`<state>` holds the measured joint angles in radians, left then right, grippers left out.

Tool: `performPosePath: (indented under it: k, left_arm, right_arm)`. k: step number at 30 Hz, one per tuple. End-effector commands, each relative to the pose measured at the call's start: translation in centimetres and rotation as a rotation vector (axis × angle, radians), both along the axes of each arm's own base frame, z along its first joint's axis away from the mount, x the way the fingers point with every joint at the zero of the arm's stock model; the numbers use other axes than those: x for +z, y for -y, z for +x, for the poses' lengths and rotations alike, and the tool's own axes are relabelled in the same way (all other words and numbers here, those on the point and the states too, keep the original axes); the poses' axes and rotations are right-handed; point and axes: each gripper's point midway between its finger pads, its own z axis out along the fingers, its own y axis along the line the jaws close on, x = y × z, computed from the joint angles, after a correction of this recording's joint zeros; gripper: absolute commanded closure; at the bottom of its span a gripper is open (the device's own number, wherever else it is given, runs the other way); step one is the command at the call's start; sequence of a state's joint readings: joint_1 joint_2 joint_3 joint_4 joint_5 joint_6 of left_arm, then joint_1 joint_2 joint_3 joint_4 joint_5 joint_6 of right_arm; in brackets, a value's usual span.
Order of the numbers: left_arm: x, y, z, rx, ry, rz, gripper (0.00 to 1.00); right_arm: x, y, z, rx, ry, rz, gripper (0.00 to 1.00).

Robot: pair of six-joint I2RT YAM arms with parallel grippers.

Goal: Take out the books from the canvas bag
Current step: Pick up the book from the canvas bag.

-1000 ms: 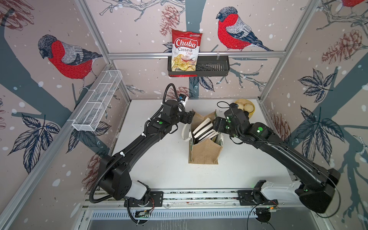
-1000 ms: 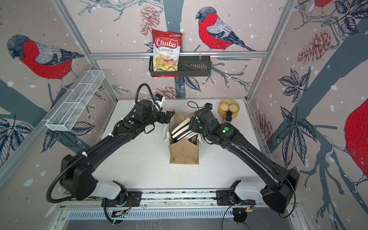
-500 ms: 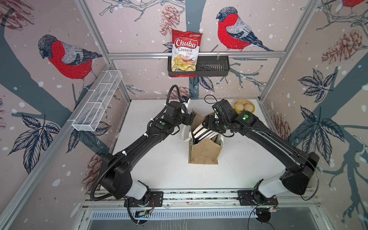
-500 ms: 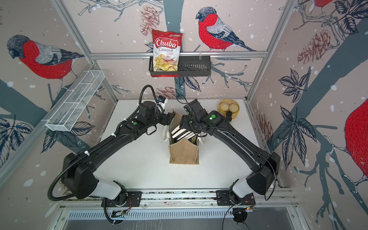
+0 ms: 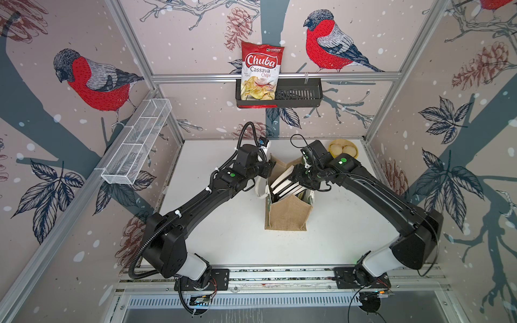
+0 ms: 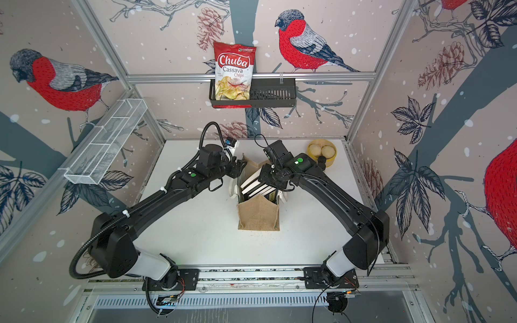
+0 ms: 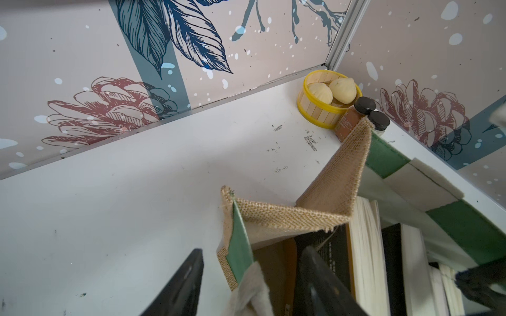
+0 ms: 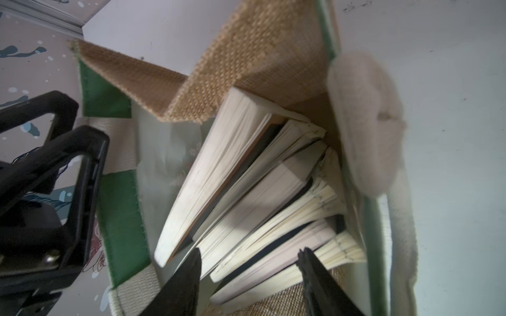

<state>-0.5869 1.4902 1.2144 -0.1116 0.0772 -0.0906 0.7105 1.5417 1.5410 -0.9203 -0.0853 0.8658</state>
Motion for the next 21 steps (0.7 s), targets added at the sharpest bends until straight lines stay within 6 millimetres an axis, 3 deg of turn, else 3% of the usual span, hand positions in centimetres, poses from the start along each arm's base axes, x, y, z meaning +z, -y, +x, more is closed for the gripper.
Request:
performPosePath:
  k: [1,6,12,21]
  left_arm:
    - [0.2,1.0,-0.2,-0.042,0.007,-0.035,0.41]
    - [0.2,1.3,-0.6,-0.066,0.003,-0.051,0.41]
    - [0.3,2.1,-1.0,-0.108,-0.008,-0.082,0.41]
    - [-0.3,2.9,-1.5,-0.155,-0.035,-0.112,0.41]
  right_arm:
    - [-0.2,0.3,0.6,-0.013,-0.003,0.005,0.44]
    - [-0.8,1.0,1.9,-0.033,-0.019,0.011,0.49]
    - [-1.9,0.1,2.6,-0.015,-0.042,0.006,0.52]
    - [-1.5,-0.7,3.8,-0.013,-0.027,0.006,0.54]
